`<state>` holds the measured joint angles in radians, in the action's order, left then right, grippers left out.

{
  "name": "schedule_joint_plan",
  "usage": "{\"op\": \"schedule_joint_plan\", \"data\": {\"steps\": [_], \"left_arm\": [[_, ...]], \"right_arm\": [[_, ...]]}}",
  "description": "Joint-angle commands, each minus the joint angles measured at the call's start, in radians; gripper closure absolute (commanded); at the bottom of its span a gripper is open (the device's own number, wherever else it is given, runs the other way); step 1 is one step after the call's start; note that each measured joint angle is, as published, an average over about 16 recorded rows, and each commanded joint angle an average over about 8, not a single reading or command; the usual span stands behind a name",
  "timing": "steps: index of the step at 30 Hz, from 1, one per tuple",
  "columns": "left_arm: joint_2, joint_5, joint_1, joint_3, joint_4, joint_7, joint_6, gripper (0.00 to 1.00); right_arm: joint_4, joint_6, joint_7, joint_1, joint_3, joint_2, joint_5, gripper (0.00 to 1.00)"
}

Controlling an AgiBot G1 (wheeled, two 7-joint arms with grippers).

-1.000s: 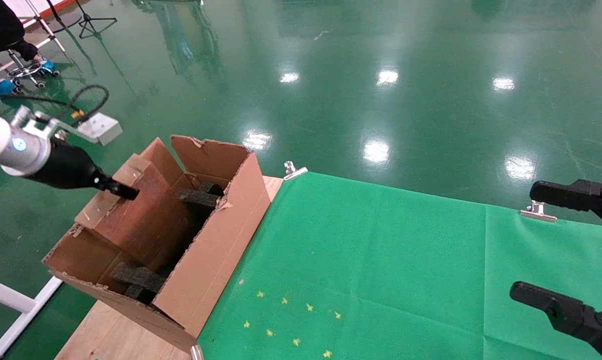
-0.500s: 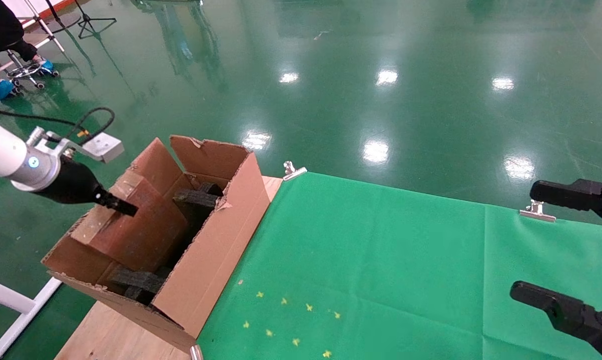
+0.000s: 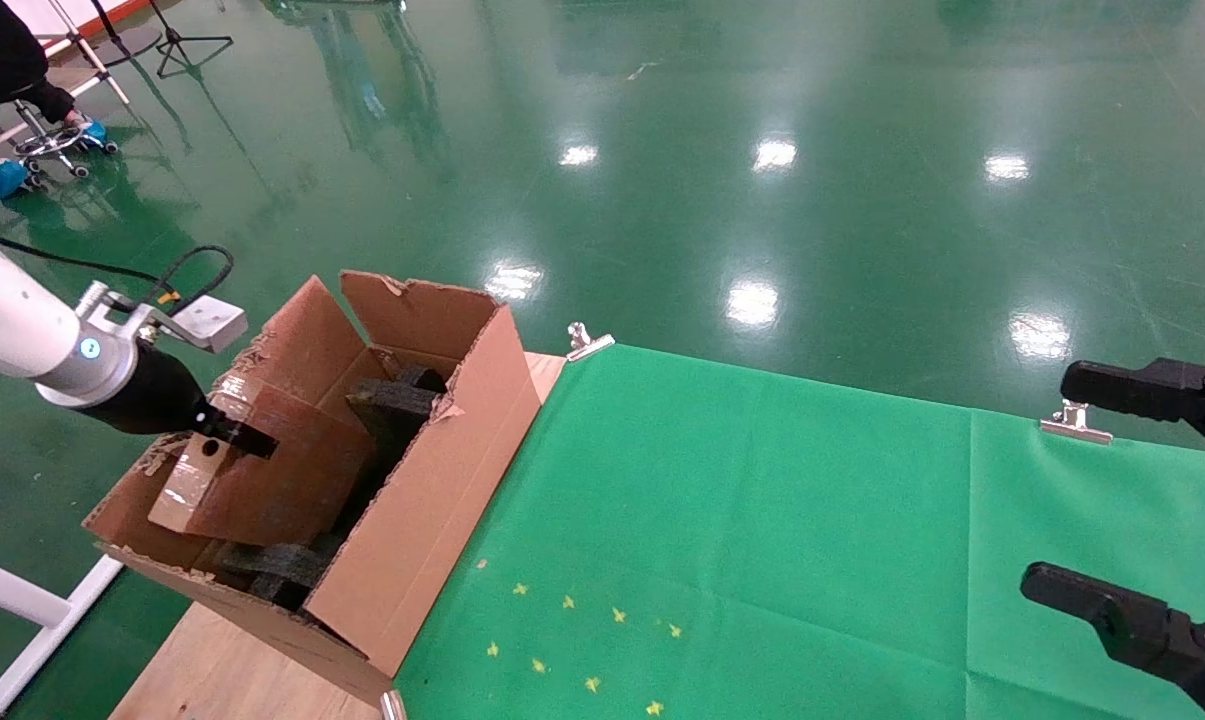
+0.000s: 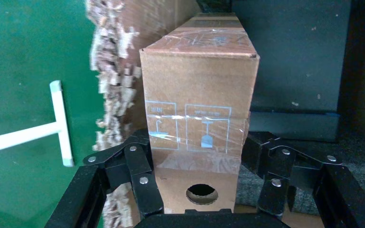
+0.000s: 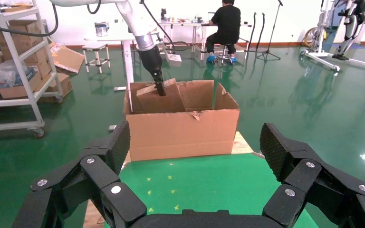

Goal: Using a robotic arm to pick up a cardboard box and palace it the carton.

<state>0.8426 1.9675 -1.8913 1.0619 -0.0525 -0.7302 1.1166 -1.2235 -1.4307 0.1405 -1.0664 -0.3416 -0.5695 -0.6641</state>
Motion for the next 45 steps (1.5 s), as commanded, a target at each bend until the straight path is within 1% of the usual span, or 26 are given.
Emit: {"op": "schedule_joint_plan", "data": {"steps": [1, 9, 10, 11, 17, 18, 19, 41, 45], "left_arm": [[0.008, 0.002, 0.001, 0.001, 0.013, -0.006, -0.003, 1.00], [0.031, -0.006, 0.023, -0.004, 0.037, -0.021, -0.042, 1.00], [0.033, -0.008, 0.025, -0.005, 0.039, -0.024, -0.049, 0.99], [0.034, -0.009, 0.027, -0.006, 0.041, -0.027, -0.054, 0.95], [0.039, -0.015, 0.040, -0.011, 0.050, -0.035, -0.092, 0.21], [0.040, -0.016, 0.042, -0.012, 0.051, -0.035, -0.095, 0.09], [0.040, -0.016, 0.043, -0.012, 0.051, -0.035, -0.098, 0.01], [0.037, -0.015, 0.036, -0.011, 0.044, -0.035, -0.084, 0.00], [0.032, -0.031, 0.020, -0.022, 0.029, -0.020, -0.075, 0.00]], "right_arm": [[0.000, 0.000, 0.000, 0.000, 0.000, 0.000, 0.000, 0.00], [0.000, 0.000, 0.000, 0.000, 0.000, 0.000, 0.000, 0.00], [0.000, 0.000, 0.000, 0.000, 0.000, 0.000, 0.000, 0.00], [0.000, 0.000, 0.000, 0.000, 0.000, 0.000, 0.000, 0.00], [0.000, 0.000, 0.000, 0.000, 0.000, 0.000, 0.000, 0.00], [0.000, 0.000, 0.000, 0.000, 0.000, 0.000, 0.000, 0.00], [0.000, 0.000, 0.000, 0.000, 0.000, 0.000, 0.000, 0.00], [0.000, 0.000, 0.000, 0.000, 0.000, 0.000, 0.000, 0.00], [0.000, 0.000, 0.000, 0.000, 0.000, 0.000, 0.000, 0.00]]}}
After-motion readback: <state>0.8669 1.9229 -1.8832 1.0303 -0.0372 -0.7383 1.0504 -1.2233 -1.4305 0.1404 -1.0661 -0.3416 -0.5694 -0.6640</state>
